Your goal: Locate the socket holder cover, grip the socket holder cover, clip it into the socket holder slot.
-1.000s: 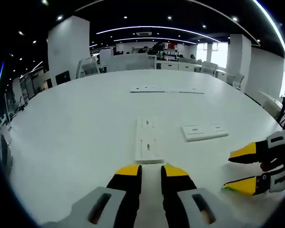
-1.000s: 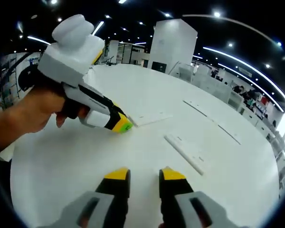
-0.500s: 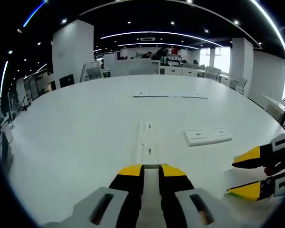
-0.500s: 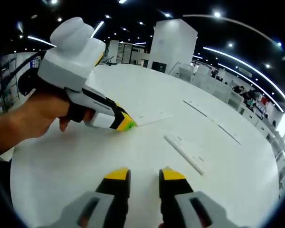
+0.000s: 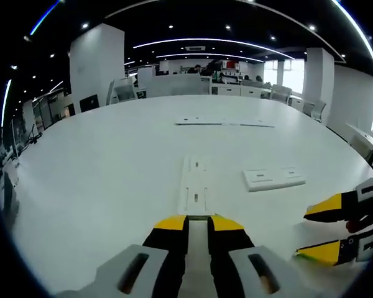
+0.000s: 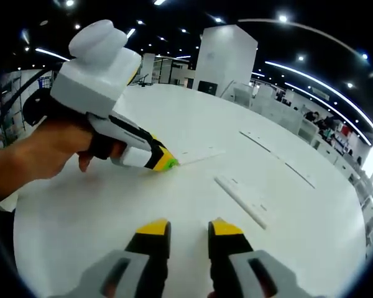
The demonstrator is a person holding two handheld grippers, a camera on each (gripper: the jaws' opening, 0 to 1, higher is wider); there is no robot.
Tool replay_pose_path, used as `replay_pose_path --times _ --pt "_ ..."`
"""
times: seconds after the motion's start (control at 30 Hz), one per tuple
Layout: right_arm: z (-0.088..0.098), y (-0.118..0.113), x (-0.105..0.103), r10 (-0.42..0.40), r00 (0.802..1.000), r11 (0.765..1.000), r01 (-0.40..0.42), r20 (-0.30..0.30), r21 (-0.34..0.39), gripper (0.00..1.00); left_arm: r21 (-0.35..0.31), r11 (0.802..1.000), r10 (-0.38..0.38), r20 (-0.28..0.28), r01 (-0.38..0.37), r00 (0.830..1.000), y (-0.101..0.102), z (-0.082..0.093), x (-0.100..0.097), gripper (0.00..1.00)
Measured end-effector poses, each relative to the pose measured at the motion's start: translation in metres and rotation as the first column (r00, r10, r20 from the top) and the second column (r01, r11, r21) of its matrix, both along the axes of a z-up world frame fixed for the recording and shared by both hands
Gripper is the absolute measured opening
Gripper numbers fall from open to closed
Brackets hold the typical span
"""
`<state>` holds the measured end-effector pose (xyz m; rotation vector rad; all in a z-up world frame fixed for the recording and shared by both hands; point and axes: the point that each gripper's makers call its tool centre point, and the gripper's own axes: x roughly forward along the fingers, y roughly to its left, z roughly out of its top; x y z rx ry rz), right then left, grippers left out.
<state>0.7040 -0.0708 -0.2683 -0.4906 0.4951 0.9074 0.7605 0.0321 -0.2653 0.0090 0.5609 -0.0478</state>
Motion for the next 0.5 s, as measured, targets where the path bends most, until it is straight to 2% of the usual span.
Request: replay_pose_path --times 0.23,0.4,0.5 --pt "-0.0006 0.0009 -0.0023 0.002 1.0 1.0 -0.002 0.003 -0.006 0.26 -0.007 1.0 0.007 0.017 -0.007 1.0 0.0041 -0.0006 -0.006 0.09" --pt "-0.0014 0.0021 -0.0041 0.001 1.0 1.0 -0.001 0.001 -0.003 0.26 -0.018 1.0 -0.008 0.025 0.009 1.0 0.003 -0.0008 -0.0071 0.1" --pt "-0.0019 0.0025 -0.0045 0.0 1.0 1.0 0.0 -0.001 0.001 0.26 -0.015 0.999 -0.042 0.028 0.043 0.999 -0.0031 -0.0006 -0.0035 0.1"
